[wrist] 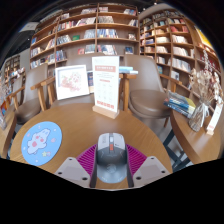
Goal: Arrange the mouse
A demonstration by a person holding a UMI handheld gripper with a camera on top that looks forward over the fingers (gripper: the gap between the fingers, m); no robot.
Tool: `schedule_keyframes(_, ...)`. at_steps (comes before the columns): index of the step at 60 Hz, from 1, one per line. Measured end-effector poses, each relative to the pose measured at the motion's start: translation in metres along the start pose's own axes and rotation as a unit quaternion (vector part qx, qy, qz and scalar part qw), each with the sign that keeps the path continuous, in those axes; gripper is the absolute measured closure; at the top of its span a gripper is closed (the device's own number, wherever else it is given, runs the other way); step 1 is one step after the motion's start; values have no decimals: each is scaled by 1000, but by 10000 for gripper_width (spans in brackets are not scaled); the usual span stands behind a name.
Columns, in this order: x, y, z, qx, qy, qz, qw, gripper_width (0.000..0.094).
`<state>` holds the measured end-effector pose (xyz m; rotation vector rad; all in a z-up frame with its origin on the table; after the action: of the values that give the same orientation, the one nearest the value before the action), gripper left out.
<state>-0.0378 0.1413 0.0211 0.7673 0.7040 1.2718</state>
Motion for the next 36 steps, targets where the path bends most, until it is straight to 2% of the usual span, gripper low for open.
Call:
schedule_keyframes(7,-32,35,25,39,8,30,999,523)
schedule_keyframes(18,-131,62,42,47,68,33,996,523)
schedule_keyframes(28,-207,42,19,31,80,50,995,524)
schedule_keyframes(36,-237,13,2,11,77,53,996,524)
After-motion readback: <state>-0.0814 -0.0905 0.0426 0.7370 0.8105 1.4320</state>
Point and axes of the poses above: the point between the fingertips, and its own axes, seen from behind it with the camera up: x to the right, y up, z backward, against the way the camera looks, the point moved 3 cm from there along z, backward, against the way the camera looks, and after that the axes turned 4 degrees about -z, right-handed, at the moved point
